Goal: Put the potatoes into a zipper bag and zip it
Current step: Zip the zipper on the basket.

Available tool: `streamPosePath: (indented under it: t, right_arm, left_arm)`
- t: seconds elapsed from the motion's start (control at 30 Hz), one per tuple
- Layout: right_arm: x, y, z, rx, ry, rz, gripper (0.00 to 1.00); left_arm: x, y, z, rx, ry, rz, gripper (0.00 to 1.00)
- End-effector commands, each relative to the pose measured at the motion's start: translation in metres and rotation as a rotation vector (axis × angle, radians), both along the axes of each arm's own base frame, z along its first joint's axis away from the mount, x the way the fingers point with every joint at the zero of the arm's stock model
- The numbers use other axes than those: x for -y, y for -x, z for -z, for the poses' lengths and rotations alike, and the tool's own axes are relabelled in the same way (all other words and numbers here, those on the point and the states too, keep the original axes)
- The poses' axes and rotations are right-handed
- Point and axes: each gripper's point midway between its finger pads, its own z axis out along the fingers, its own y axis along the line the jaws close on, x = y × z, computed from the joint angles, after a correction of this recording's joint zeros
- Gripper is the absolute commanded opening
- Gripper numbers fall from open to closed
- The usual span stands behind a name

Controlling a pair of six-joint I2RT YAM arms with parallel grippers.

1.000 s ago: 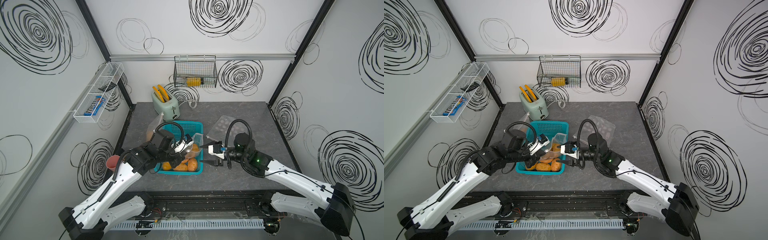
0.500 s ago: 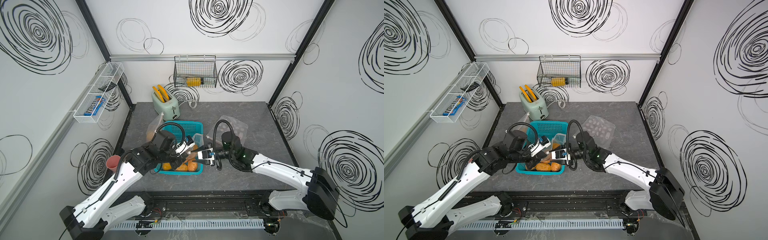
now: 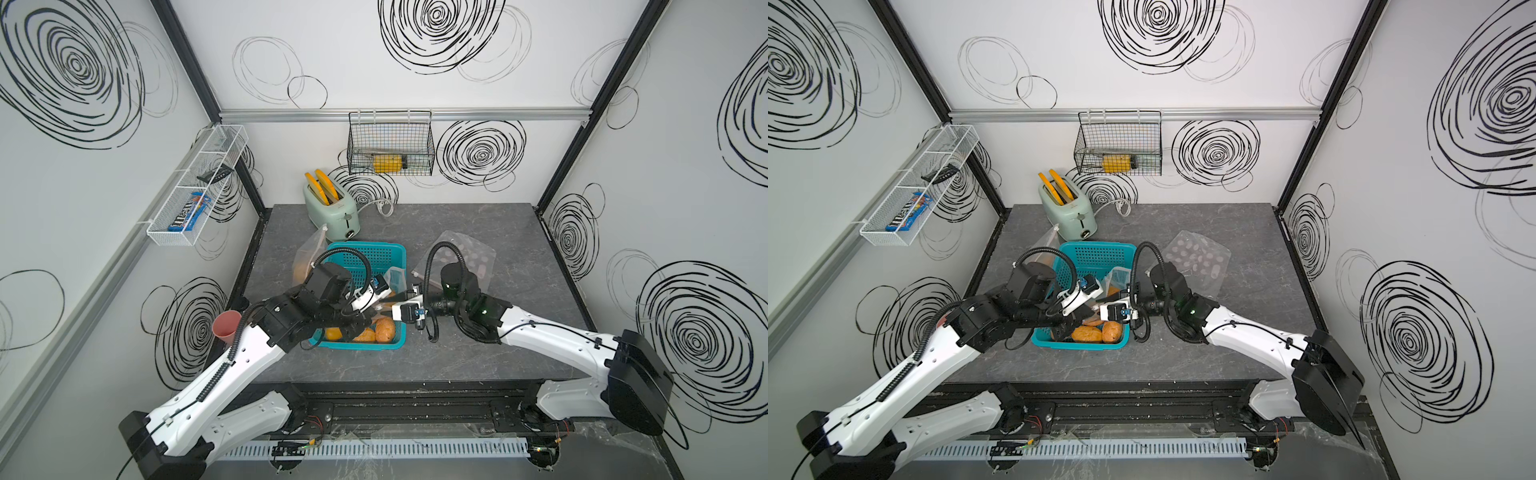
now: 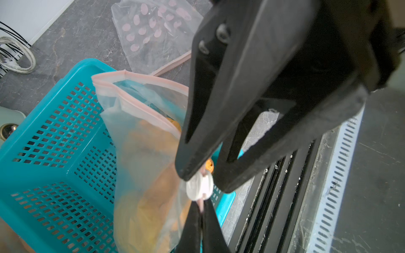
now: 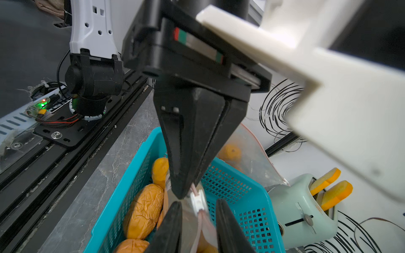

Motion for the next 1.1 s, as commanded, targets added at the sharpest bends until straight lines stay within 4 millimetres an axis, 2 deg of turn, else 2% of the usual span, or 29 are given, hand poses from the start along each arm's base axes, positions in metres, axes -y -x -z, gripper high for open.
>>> streamPosePath:
  t: [0.0, 0.2, 0.3, 0.43, 0.5, 0.6, 0.67, 0.7, 0.83, 1.07]
  right_arm:
    - [-0.007, 0.002, -0.006, 0.055, -0.009, -0.022, 0.3]
    - [-0.01, 0.003, 0.0, 0.061, 0.022, -0.029, 0.27]
    - [-0.011, 0.003, 0.006, 0.056, 0.044, -0.033, 0.18]
    - [-0.012, 0.004, 0.007, 0.053, 0.052, -0.034, 0.11]
    - [-0.011, 0.004, 0.006, 0.048, 0.047, -0.029, 0.08]
    - [-0.009, 0.006, 0.0, 0.031, 0.025, -0.026, 0.07]
    - [-0.007, 0.011, -0.004, 0.014, 0.006, -0.034, 0.06]
    - [-0.006, 0.012, -0.005, 0.01, -0.004, -0.037, 0.06]
    - [0.0, 0.015, -0.013, -0.002, -0.035, -0.024, 0.05]
    - [0.004, 0.028, -0.014, 0.001, -0.043, -0.083, 0.05]
  left_arm:
    - [0.005, -0.001, -0.007, 0.046, 0.021, 0.029, 0.0]
    - [0.005, 0.0, -0.006, 0.047, 0.014, 0.031, 0.0]
    - [0.005, -0.001, -0.006, 0.052, 0.011, 0.029, 0.0]
    - [0.004, -0.003, -0.007, 0.062, 0.006, 0.009, 0.01]
    - [0.002, -0.007, -0.011, 0.079, 0.016, -0.021, 0.31]
    - [0.0, -0.007, -0.015, 0.11, 0.029, -0.028, 0.61]
    - [-0.003, -0.008, -0.02, 0.151, 0.035, -0.03, 0.73]
    - [-0.005, -0.007, -0.022, 0.174, 0.038, -0.026, 0.75]
    - [-0.01, 0.003, -0.032, 0.278, 0.063, 0.024, 0.76]
    - [-0.006, 0.029, -0.043, 0.382, 0.151, 0.165, 0.68]
